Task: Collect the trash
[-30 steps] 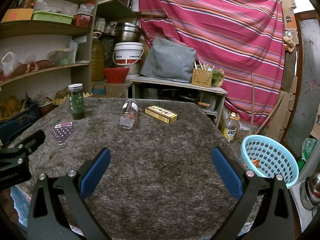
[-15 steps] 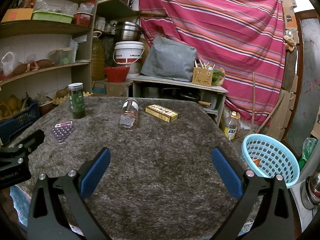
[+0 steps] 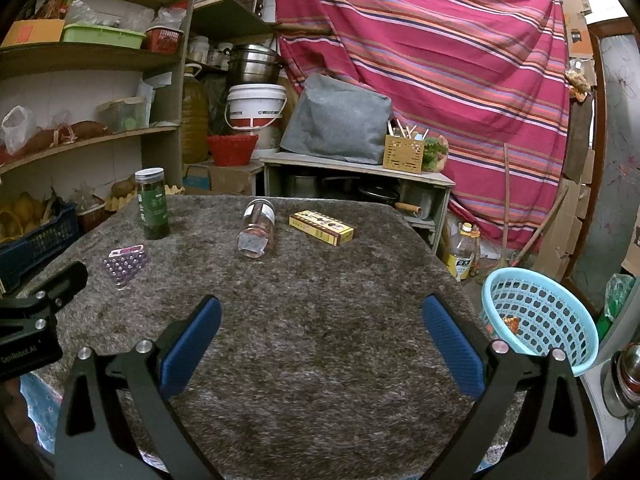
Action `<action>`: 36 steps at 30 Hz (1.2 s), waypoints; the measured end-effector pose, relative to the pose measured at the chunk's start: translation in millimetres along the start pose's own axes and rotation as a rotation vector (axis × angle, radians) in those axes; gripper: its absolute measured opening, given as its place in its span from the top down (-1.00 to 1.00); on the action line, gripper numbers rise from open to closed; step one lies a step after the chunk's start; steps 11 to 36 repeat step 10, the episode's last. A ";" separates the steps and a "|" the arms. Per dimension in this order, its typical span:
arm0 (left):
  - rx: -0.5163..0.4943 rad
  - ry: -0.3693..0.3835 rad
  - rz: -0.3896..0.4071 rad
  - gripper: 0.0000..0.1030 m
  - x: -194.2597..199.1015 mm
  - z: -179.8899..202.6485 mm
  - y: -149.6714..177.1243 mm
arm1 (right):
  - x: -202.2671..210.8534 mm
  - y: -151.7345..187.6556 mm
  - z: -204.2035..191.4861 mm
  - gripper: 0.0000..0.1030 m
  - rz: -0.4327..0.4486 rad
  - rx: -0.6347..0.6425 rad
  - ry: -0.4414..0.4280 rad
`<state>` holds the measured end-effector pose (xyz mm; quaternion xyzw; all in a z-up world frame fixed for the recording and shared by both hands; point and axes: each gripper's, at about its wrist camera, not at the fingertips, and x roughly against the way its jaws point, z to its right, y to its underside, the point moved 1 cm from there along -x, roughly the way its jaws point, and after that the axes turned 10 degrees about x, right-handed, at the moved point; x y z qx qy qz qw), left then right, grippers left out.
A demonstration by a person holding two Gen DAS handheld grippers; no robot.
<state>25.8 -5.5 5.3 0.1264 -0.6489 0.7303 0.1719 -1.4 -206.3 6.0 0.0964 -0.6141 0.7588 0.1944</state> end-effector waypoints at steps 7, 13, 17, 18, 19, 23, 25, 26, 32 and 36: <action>-0.009 -0.011 0.016 -0.90 1.9 2.2 -0.7 | -0.3 0.0 -0.7 -0.92 0.000 0.000 0.002; -0.013 -0.011 0.020 -0.90 2.2 0.8 -2.5 | -0.1 0.0 -0.6 -0.92 -0.001 -0.001 0.001; -0.013 -0.011 0.020 -0.90 2.2 0.8 -2.5 | -0.1 0.0 -0.6 -0.92 -0.001 -0.001 0.001; -0.013 -0.011 0.020 -0.90 2.2 0.8 -2.5 | -0.1 0.0 -0.6 -0.92 -0.001 -0.001 0.001; -0.013 -0.011 0.020 -0.90 2.2 0.8 -2.5 | -0.1 0.0 -0.6 -0.92 -0.001 -0.001 0.001; -0.013 -0.011 0.020 -0.90 2.2 0.8 -2.5 | -0.1 0.0 -0.6 -0.92 -0.001 -0.001 0.001; -0.013 -0.011 0.020 -0.90 2.2 0.8 -2.5 | -0.1 0.0 -0.6 -0.92 -0.001 -0.001 0.001; -0.013 -0.011 0.020 -0.90 2.2 0.8 -2.5 | -0.1 0.0 -0.6 -0.92 -0.001 -0.001 0.001; -0.013 -0.011 0.020 -0.90 2.2 0.8 -2.5 | -0.1 0.0 -0.6 -0.92 -0.001 -0.001 0.001; -0.013 -0.011 0.020 -0.90 2.2 0.8 -2.5 | -0.1 0.0 -0.6 -0.92 -0.001 -0.001 0.001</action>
